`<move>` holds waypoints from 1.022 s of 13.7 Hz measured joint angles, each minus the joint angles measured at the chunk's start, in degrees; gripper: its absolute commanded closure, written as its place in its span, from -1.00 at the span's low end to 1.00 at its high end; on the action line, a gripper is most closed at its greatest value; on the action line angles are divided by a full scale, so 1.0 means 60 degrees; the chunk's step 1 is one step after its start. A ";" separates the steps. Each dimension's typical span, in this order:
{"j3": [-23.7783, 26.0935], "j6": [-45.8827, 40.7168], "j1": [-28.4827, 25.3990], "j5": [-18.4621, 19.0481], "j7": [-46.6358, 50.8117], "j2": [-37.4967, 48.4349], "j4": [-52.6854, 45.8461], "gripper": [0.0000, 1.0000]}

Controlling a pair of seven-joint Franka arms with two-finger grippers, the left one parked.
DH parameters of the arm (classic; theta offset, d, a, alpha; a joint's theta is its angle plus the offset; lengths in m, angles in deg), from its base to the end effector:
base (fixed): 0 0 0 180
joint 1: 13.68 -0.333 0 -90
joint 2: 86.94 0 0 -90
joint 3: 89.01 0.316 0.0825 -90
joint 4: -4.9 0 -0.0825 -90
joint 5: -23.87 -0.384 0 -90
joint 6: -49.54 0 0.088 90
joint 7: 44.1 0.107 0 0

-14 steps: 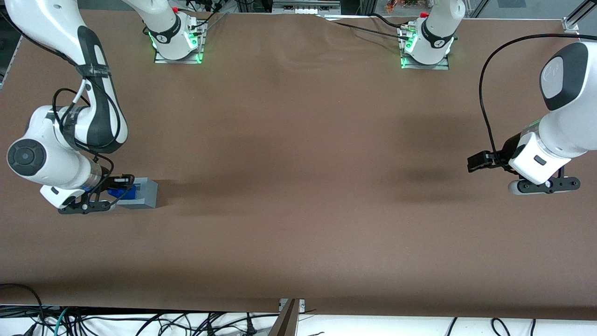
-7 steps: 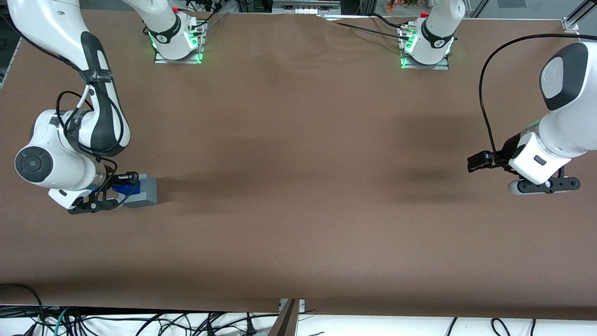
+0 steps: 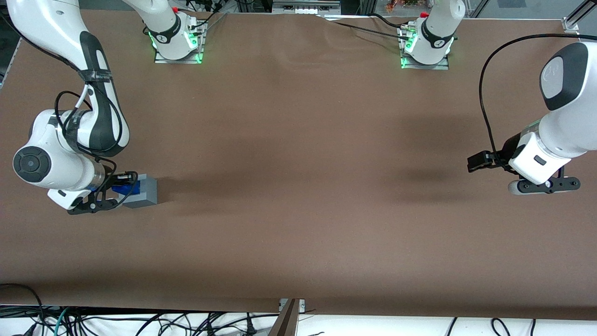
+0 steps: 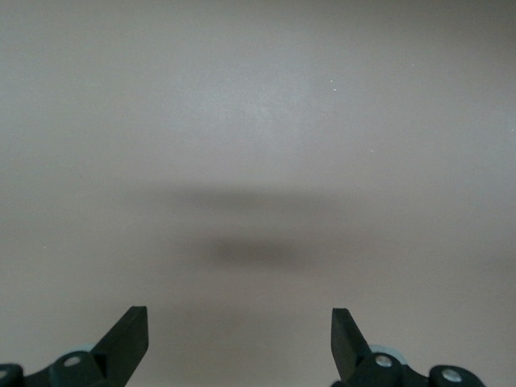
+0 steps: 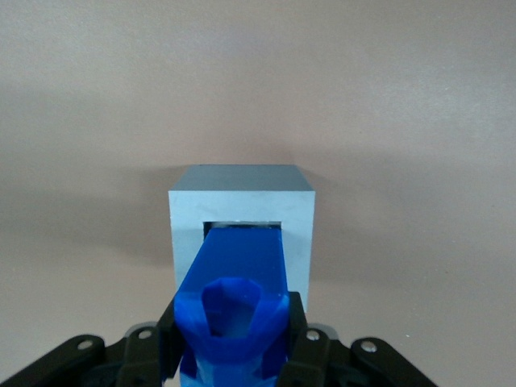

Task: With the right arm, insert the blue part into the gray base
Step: 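Lower the blue part into the gray base's opening, then open the right gripper and raise it off the blue part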

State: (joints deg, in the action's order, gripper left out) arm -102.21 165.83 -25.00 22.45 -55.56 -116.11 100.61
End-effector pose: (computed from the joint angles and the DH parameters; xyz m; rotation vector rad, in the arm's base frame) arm 0.6596 -0.0046 0.3053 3.0463 0.2677 -0.2240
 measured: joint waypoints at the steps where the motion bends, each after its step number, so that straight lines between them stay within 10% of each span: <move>1: 0.0000 0.0003 0.0000 -0.0100 -0.0015 -0.0013 0.0000 0.82; 5: 0.0000 0.0054 0.0009 -0.0144 -0.0077 -0.0070 -0.0003 0.74; 7: 0.0000 0.0132 0.0009 -0.0158 -0.0109 -0.0120 -0.0003 -0.99; 14: 0.0000 0.0184 0.0010 -0.0175 -0.0119 -0.0070 -0.0212 -0.99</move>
State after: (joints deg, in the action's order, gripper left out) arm -102.21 166.93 -24.94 21.40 -56.28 -116.53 99.34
